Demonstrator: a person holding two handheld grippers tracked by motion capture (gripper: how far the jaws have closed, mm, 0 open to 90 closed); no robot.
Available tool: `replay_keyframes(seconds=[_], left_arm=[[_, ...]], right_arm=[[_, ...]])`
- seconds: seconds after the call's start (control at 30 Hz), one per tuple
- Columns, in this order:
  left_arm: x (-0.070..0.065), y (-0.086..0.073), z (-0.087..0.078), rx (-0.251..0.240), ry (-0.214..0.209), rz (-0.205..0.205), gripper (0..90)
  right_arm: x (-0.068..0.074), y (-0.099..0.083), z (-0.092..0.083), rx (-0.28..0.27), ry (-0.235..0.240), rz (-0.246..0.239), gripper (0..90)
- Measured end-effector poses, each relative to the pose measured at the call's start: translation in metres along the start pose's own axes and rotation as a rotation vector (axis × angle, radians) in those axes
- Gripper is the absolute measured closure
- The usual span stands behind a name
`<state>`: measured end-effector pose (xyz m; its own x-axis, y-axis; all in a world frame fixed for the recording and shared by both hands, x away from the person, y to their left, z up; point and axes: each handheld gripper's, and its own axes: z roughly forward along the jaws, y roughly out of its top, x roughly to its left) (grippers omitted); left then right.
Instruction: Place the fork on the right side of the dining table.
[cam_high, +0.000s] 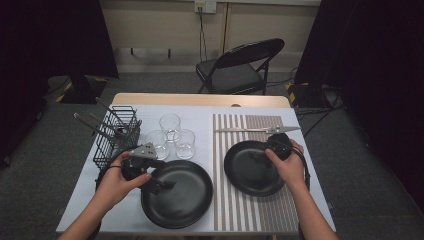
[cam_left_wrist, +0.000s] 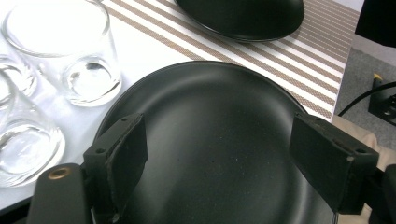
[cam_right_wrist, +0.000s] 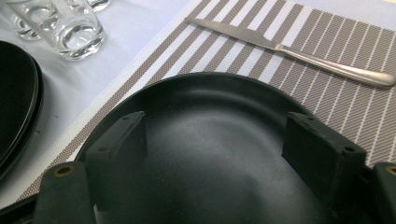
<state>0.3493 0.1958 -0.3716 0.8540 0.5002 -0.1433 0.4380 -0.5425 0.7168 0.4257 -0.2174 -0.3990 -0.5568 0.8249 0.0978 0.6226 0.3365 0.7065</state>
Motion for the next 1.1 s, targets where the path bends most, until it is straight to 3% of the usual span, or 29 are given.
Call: replay_keyframes(seconds=[0.4,1.1], left_arm=[[0.002,-0.001,-0.007,0.004,-0.006,-0.009,19.2],[0.004,0.002,-0.026,-0.009,0.021,-0.023,19.1]], right_arm=[[0.013,-0.012,0.005,0.002,0.026,-0.004,21.5],[0.025,-0.036,0.004,-0.005,0.048,-0.001,21.4]])
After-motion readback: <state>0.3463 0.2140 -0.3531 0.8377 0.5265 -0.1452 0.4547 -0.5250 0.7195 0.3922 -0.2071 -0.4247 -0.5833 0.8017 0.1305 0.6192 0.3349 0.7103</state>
